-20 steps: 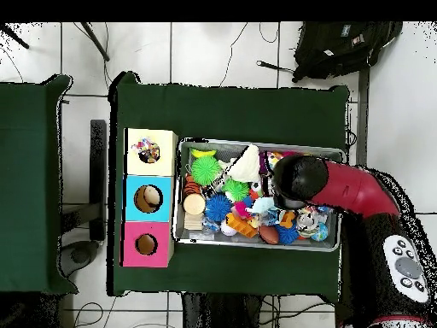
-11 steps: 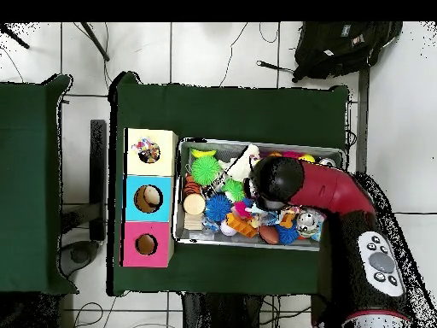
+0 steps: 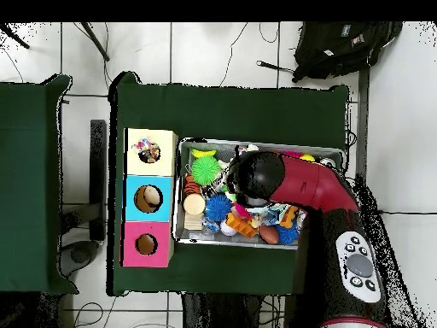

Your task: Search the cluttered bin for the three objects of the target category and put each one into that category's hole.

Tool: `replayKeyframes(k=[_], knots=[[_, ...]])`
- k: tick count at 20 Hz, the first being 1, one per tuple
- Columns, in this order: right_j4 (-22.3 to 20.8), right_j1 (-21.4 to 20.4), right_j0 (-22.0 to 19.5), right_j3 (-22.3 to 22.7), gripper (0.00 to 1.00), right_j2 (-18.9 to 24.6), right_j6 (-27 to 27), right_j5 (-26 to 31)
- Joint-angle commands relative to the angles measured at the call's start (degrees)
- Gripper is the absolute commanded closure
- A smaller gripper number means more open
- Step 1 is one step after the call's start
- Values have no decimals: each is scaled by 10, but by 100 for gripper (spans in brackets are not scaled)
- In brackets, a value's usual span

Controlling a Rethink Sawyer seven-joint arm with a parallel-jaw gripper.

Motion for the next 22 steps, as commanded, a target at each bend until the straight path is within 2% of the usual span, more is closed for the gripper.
replayKeyframes(k=[1, 3, 17, 22], knots=[[34, -23, 14, 41, 100, -18, 139, 56], [39, -29, 17, 39, 100, -22, 138, 66], [65, -1, 62, -65, 100, -41, 172, 151], [77, 2, 82, -113, 100, -47, 192, 205]])
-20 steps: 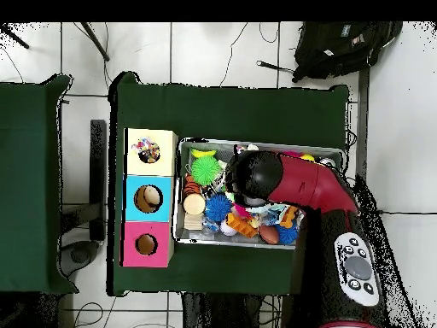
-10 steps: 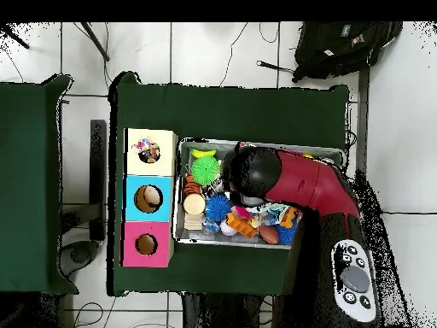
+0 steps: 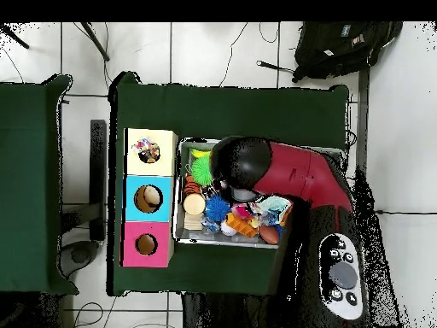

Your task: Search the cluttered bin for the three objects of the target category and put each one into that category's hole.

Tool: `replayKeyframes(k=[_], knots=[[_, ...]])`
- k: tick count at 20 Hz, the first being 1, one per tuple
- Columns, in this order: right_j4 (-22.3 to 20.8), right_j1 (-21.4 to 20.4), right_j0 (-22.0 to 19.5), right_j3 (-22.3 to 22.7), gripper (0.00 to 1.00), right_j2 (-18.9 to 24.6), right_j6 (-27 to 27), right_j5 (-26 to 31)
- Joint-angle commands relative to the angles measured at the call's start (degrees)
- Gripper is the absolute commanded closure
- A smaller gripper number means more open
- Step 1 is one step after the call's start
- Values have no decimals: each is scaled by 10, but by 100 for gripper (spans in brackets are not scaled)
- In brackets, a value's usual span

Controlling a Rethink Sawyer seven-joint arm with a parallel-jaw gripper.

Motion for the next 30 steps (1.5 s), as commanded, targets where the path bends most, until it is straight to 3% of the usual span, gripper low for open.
replayKeyframes(k=[1, 6, 10, 15, 22, 30], knots=[[34, 25, 25, -76, 100, -1, 186, 106], [49, 31, 40, -96, 100, -8, 213, 119], [69, 26, 51, -86, 100, -14, 232, 91], [82, 36, 65, -122, 100, -15, 266, 120], [79, 90, 77, -173, 100, -13, 297, 92], [93, 124, 84, -211, 100, -11, 332, 91]])
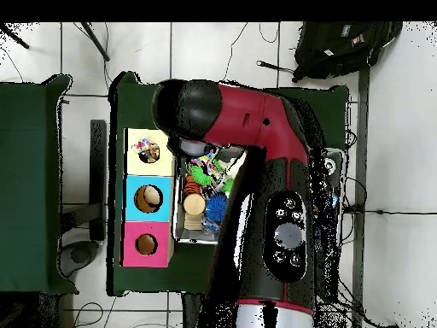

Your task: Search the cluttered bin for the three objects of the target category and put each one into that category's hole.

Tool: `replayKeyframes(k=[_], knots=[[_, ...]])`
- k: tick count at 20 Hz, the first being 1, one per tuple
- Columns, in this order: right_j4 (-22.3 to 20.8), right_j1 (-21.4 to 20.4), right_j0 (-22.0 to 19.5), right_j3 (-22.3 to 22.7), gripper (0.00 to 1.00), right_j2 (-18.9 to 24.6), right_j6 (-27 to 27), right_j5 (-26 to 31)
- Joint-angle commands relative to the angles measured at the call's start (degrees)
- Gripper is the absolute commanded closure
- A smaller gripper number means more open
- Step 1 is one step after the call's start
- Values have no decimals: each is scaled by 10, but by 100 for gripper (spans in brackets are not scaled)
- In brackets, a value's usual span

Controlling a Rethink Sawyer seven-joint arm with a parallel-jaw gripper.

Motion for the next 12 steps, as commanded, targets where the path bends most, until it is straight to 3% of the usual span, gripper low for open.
replayKeyframes(k=[1, 12], knots=[[15, 62, 0, -33, 100, 8, 162, 32], [21, 86, 1, -84, 100, 3, 186, 66]])
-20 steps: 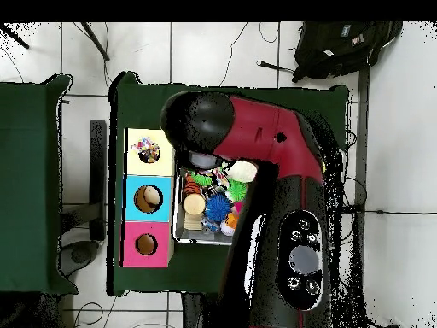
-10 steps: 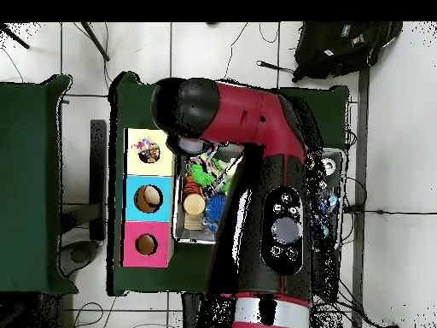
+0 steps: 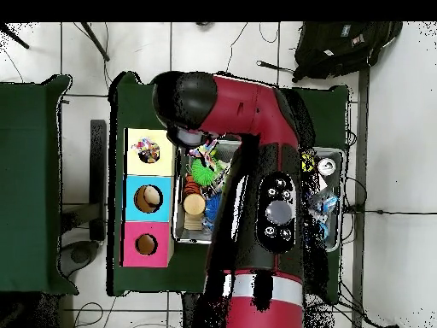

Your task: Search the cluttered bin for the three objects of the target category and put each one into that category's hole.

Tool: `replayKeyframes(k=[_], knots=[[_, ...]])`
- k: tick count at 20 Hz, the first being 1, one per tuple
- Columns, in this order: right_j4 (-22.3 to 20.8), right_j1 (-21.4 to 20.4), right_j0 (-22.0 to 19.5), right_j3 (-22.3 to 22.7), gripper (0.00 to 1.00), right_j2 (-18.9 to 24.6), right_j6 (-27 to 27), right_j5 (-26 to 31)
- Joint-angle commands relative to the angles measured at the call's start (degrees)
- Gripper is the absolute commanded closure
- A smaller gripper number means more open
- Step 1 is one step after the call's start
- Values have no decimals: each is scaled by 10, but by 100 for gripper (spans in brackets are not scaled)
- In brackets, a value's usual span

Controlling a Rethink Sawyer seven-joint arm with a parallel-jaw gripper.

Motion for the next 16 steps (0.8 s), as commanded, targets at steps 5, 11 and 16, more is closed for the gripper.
replayKeyframes(k=[5, 11, 16], knots=[[19, 25, -5, -24, 100, -3, 156, 76], [24, 33, 16, -47, 100, -15, 188, 93], [32, 29, 31, -52, 100, -27, 211, 109]])
